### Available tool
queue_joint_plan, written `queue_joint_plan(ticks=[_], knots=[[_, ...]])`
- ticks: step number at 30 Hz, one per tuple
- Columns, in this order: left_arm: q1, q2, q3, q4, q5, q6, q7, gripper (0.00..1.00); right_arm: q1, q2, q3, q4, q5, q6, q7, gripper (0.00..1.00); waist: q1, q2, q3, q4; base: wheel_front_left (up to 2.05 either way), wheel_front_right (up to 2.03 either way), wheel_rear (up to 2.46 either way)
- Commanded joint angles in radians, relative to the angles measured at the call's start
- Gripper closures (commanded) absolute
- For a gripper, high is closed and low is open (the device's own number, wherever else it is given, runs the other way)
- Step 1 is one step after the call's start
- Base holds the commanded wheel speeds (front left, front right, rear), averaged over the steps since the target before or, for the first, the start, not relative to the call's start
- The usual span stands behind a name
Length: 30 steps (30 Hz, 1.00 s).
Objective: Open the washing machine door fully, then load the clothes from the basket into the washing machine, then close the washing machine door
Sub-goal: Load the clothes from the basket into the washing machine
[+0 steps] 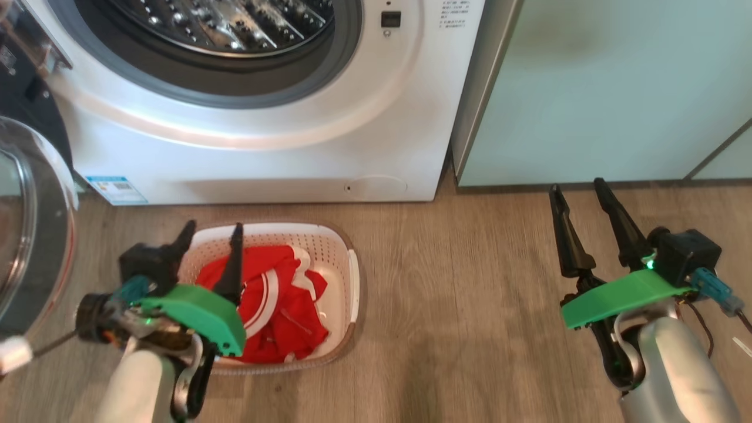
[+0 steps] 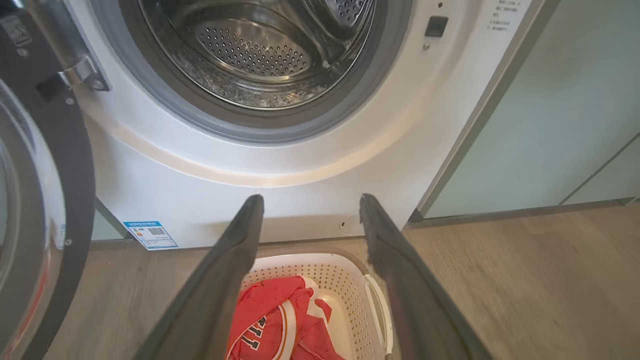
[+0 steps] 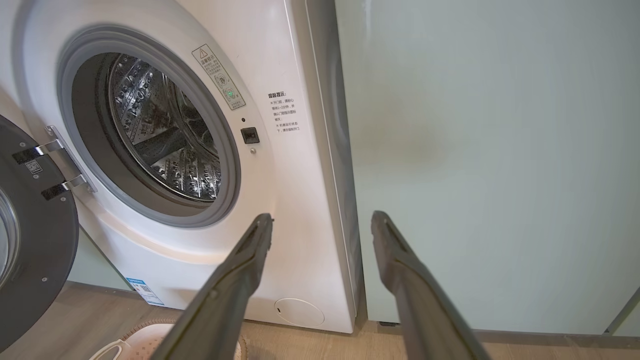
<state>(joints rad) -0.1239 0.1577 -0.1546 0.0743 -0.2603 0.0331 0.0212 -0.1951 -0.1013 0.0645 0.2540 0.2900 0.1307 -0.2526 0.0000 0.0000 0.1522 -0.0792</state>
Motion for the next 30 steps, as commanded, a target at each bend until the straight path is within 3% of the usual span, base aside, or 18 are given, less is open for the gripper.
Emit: queue_joint_plan(ticks=[1, 15, 21, 30], knots=[[-0.063, 0.019, 0.025, -0.016, -0.004, -0.005, 0.009, 0.00, -0.043, -0.002, 0.023, -0.039, -0.005, 0.000, -0.009, 0.00, 0.0000, 0.0000, 0.026, 0.000, 0.00, 0.00, 0.00], [-0.354, -0.004, -0.044, 0.462, -0.031, -0.082, 0.119, 0.00, -0.156, 0.003, 0.059, -0.123, -0.008, 0.000, -0.009, 0.00, 0.0000, 0.0000, 0.306, -0.019, 0.00, 0.00, 0.00], [-0.484, -0.003, -0.054, 0.656, -0.034, -0.096, 0.139, 0.00, -0.207, 0.011, 0.065, -0.155, -0.001, 0.000, -0.009, 0.00, 0.0000, 0.0000, 0.428, -0.035, 0.00, 0.00, 0.00], [-0.662, 0.046, -0.037, 0.852, -0.043, -0.096, 0.156, 0.00, -0.257, 0.028, 0.066, -0.221, 0.005, 0.000, -0.009, 0.00, 0.0000, 0.0000, 0.605, -0.082, 0.00, 0.00, 0.00]])
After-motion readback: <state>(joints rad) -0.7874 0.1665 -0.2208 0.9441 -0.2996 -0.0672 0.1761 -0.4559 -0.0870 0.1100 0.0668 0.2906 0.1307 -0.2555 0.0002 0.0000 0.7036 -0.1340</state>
